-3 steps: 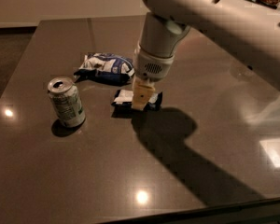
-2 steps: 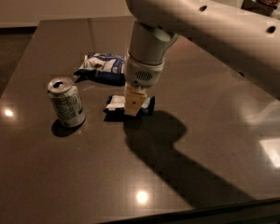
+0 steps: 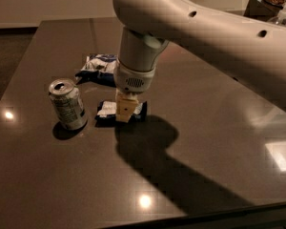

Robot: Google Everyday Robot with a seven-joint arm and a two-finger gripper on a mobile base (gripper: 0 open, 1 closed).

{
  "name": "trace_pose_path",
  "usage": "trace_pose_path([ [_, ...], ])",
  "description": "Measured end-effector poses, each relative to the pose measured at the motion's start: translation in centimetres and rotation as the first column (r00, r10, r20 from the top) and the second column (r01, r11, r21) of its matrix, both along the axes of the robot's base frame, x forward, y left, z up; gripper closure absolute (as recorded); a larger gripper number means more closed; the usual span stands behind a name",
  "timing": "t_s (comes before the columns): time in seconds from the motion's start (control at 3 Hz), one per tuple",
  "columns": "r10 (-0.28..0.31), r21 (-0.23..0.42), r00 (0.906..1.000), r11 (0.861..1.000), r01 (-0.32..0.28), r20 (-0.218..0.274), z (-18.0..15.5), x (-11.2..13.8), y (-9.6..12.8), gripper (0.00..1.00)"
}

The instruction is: Move rxbar blueberry near 7up can

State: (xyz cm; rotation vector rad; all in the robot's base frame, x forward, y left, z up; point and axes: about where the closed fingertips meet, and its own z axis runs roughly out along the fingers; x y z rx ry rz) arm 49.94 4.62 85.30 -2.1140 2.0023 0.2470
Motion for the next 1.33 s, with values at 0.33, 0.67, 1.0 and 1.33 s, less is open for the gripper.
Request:
trace_pose_path([
  [0.33, 0.002, 0.002, 1.0000, 1.000, -0.002, 0.000, 0.00, -0.08, 0.17, 0.39],
  [0.67, 0.004, 0.001, 1.0000, 1.000, -0.004, 0.001, -0.01, -0.13, 0.24, 0.15],
  [1.0, 0.006, 0.001, 1.0000, 1.000, -0.006, 0.002, -0.03, -0.17, 0.31, 0.00],
  [1.33, 0.006, 0.001, 1.0000, 1.000, -0.006, 0.002, -0.03, -0.17, 0.31, 0.00],
])
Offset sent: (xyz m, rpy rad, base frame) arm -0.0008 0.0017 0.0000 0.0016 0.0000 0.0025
